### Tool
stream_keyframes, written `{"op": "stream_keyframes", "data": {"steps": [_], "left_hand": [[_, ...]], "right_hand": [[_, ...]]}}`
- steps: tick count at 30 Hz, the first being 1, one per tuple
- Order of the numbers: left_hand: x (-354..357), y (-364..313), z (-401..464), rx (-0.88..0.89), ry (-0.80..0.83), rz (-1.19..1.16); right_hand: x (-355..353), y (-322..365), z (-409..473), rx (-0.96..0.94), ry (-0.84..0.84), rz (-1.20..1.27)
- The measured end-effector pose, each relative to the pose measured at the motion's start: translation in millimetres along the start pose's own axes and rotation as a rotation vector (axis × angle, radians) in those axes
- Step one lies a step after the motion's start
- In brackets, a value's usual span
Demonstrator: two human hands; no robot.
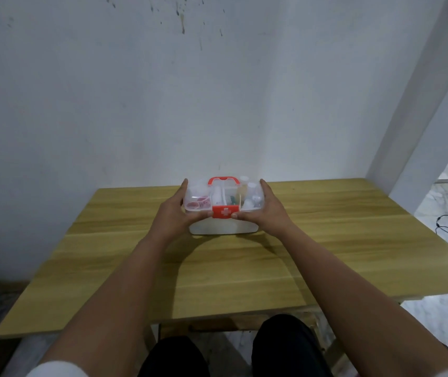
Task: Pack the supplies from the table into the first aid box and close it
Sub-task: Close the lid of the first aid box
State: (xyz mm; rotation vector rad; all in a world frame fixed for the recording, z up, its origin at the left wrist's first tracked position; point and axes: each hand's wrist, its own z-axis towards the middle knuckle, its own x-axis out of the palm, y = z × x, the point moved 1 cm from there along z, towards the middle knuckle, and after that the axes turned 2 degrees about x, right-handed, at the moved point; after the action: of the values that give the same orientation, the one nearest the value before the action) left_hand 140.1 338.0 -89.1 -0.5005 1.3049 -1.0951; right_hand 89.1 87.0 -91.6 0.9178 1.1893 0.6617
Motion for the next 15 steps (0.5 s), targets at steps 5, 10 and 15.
{"op": "stream_keyframes", "data": {"steps": [5,10,15], "left_hand": [[4.9,7.5,24.1,-0.013,0.003,-0.07],[15.9,12.7,55.9,-0.012,-0.002,-0.118],[23.3,23.7,87.2,-0.008,-0.002,-0.107]], "right_hand": [[-5.4,-8.3,27.5,-0.005,0.015,0.025],[-9.3,-10.9,51.8,-0.023,-0.003,0.038],[-10.3,-20.8,83.0,-0.035,-0.005,0.058]]}}
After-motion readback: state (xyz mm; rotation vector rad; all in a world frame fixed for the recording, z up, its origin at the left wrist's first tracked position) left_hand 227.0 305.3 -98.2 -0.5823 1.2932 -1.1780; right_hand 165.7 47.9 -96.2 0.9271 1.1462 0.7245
